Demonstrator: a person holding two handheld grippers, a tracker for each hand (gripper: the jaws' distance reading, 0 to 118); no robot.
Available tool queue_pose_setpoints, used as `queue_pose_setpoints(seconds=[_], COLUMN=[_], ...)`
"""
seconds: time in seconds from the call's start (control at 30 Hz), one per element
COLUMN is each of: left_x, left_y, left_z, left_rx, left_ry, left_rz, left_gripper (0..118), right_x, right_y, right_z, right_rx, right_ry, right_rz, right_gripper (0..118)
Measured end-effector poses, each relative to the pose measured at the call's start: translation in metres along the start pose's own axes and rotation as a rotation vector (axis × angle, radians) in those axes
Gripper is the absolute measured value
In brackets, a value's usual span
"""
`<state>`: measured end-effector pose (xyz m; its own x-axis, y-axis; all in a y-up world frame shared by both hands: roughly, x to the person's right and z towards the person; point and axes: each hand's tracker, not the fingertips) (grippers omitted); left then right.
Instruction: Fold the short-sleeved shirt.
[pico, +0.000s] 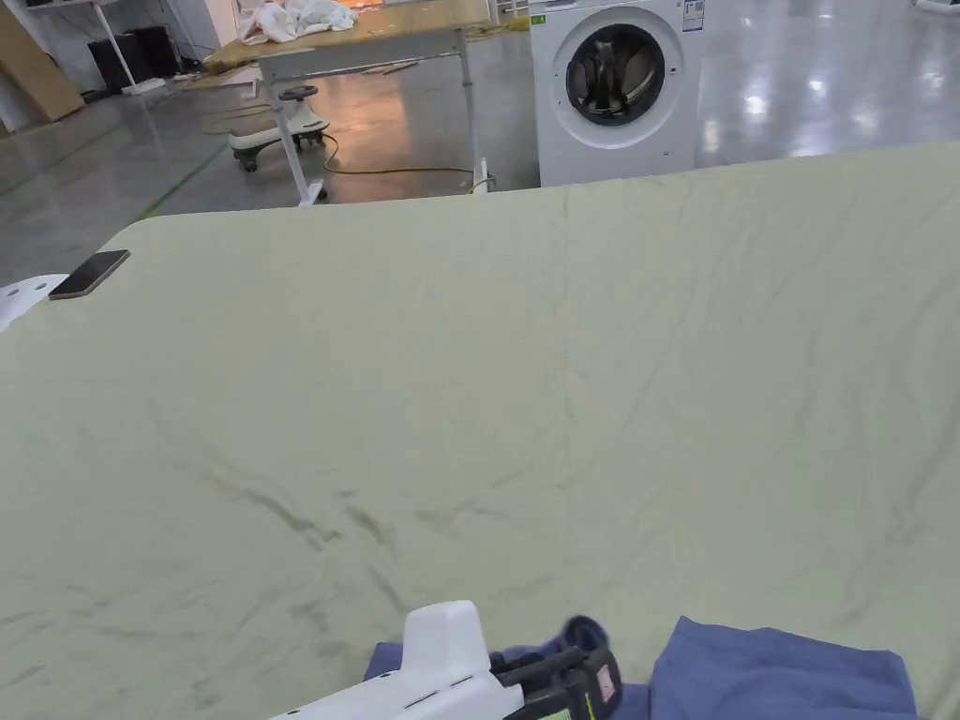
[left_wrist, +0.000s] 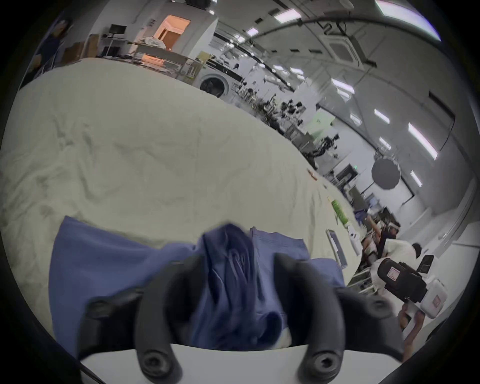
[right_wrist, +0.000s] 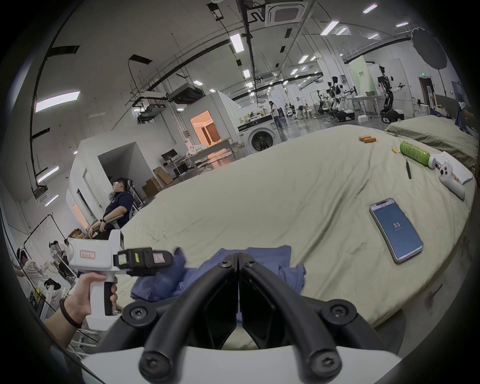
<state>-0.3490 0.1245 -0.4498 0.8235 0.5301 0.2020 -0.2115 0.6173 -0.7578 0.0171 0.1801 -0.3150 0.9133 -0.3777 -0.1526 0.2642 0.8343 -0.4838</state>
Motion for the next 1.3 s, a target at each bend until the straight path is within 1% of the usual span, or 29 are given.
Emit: queue_pose_setpoints(seconds=[0.07, 0.13, 0.17, 0.2, 0.23, 0.27, 0.3, 0.37, 0.47, 0.5, 0.53, 0.57, 0.63, 0.67, 0.7, 0.73, 0.77, 0.8, 0.83, 0.87, 0.9, 0.97, 1.03, 1.07, 1.17, 1.2, 1.23, 1.27, 1.3], left_x=[0.0, -0.005, -0.009, -0.013, -0.016, -0.017, -0.019, -0.02, -0.015, -0.014, -0.014, -0.016, -0.013, -0.011, -0.012, -0.016, -0.023, -0.034, -0.05, -0.064, -0.082, -0.121, -0.146, -0.155, -0.167, -0.169, -0.171, -0.173, -0.174], left_y=[0.005, 0.012, 0.012, 0.013, 0.011, 0.008, 0.002, -0.012, -0.039, -0.046, -0.048, -0.046, -0.035, -0.031, -0.024, -0.018, -0.013, -0.008, -0.004, -0.001, 0.002, 0.001, -0.009, -0.014, -0.025, -0.031, -0.036, -0.038, -0.039], left_z=[0.012, 0.024, 0.029, 0.031, 0.027, 0.023, 0.016, -0.006, -0.043, -0.052, -0.055, -0.054, -0.043, -0.033, -0.018, -0.001, 0.014, 0.03, 0.047, 0.058, 0.069, 0.082, 0.093, 0.094, 0.085, 0.077, 0.069, 0.064, 0.057], left_rx=[0.081, 0.122, 0.133, 0.138, 0.127, 0.115, 0.088, -0.003, -0.118, -0.13, -0.108, -0.093, -0.097, -0.077, -0.024, 0.029, 0.082, 0.125, 0.171, 0.198, 0.213, 0.18, 0.203, 0.203, 0.157, 0.152, 0.174, 0.198, 0.18], left_ry=[-0.036, -0.096, -0.114, -0.118, -0.107, -0.08, -0.036, -0.074, -0.098, -0.1, -0.129, -0.142, -0.117, -0.111, -0.101, -0.109, -0.111, -0.115, -0.082, -0.055, -0.026, 0.016, 0.054, 0.045, -0.012, -0.047, -0.109, -0.161, -0.197], left_rz=[-0.031, 0.011, 0.045, 0.075, 0.078, 0.074, 0.066, 0.071, 0.047, 0.02, 0.032, 0.053, 0.073, 0.048, -0.003, -0.038, -0.048, -0.025, 0.041, 0.088, 0.142, 0.242, 0.317, 0.346, 0.491, 0.526, 0.533, 0.559, 0.626], left_gripper=[67, 65, 58, 46, 29, 7, 2, 0, 0, 0, 0, 0, 0, 1, 4, 14, 37, 60, 79, 91, 91, 91, 91, 91, 91, 88, 83, 73, 62], right_x=[0.002, 0.008, 0.009, 0.011, 0.013, 0.014, 0.014, 0.014, 0.013, 0.011, 0.01, 0.009, 0.007, 0.007, 0.007, 0.008, 0.008, 0.009, 0.011, 0.013, 0.013, 0.015, 0.013, 0.012, 0.009, 0.007, 0.006, 0.005, 0.003], right_y=[-0.002, -0.006, -0.006, -0.007, -0.009, -0.01, -0.011, -0.012, -0.014, -0.014, -0.014, -0.014, -0.014, -0.013, -0.013, -0.013, -0.013, -0.013, -0.014, -0.014, -0.015, -0.017, -0.017, -0.017, -0.018, -0.018, -0.018, -0.018, -0.018], right_z=[0.0, 0.0, -0.001, -0.001, -0.002, -0.003, -0.004, -0.004, -0.004, -0.004, -0.004, -0.004, -0.004, -0.004, -0.004, -0.005, -0.005, -0.006, -0.008, -0.009, -0.011, -0.012, -0.012, -0.012, -0.013, -0.014, -0.013, -0.013, -0.013], right_rx=[-0.01, -0.014, -0.016, -0.016, -0.016, -0.016, -0.018, -0.023, -0.03, -0.031, -0.03, -0.028, -0.024, -0.023, -0.022, -0.022, -0.023, -0.025, -0.028, -0.032, -0.035, -0.037, -0.038, -0.041, -0.053, -0.057, -0.058, -0.059, -0.061], right_ry=[-0.007, -0.014, -0.013, -0.009, -0.004, -0.002, -0.001, 0.002, 0.008, 0.006, 0.004, 0.003, 0.008, 0.011, 0.013, 0.013, 0.011, 0.009, 0.006, 0.004, 0.003, 0.003, 0.008, 0.009, 0.008, 0.007, 0.004, 0.003, 0.002], right_rz=[0.012, 0.013, 0.007, -0.004, -0.015, -0.022, -0.029, -0.034, -0.026, -0.025, -0.022, -0.02, -0.018, -0.015, -0.012, -0.006, -0.001, 0.003, 0.003, 0.0, -0.008, -0.021, -0.026, -0.022, -0.008, -0.004, 0.0, 0.003, 0.007], right_gripper=[0, 0, 0, 0, 0, 0, 0, 0, 0, 0, 0, 0, 0, 0, 0, 0, 0, 0, 0, 0, 0, 0, 0, 0, 0, 0, 0, 0, 0])
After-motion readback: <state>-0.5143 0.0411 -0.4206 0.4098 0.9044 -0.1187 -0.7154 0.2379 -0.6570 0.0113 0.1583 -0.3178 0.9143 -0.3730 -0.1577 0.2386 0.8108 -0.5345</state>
